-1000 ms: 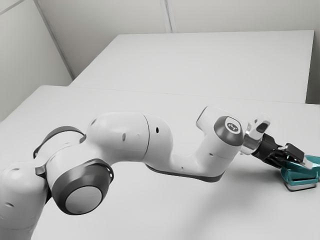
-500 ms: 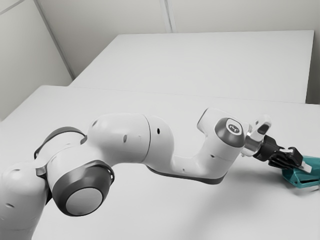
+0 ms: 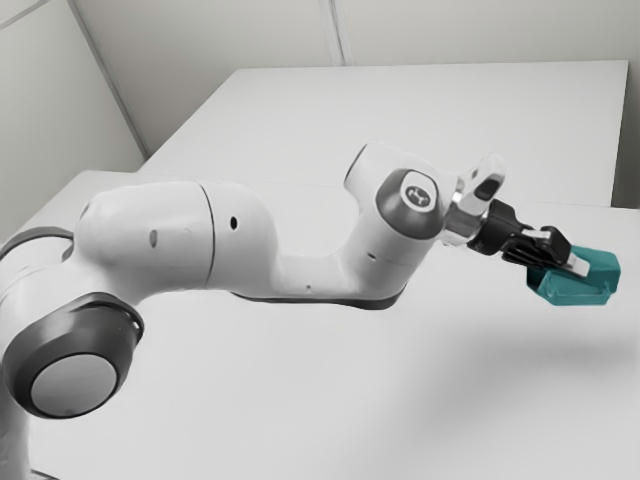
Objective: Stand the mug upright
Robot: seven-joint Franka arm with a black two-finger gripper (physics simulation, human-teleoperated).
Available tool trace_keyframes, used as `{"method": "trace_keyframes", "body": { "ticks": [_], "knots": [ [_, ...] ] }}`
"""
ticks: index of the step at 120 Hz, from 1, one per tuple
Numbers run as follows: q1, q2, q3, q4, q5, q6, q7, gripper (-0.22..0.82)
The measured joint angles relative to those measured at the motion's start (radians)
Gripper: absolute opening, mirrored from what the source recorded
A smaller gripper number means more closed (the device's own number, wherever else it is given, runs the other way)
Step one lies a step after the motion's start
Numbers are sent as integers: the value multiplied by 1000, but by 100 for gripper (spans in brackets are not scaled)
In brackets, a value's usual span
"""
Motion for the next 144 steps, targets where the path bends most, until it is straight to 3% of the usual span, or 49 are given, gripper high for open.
{"method": "trace_keyframes", "body": {
  "ticks": [24,54,105,144],
  "knots": [
    [90,-227,3,-209,324,-8,-84,-18],
    [238,-395,3,-284,780,-154,-229,-18],
    [436,-517,4,-395,1251,-429,-422,-18],
    [564,-516,3,-504,1389,-444,-475,-18]
  ]
}}
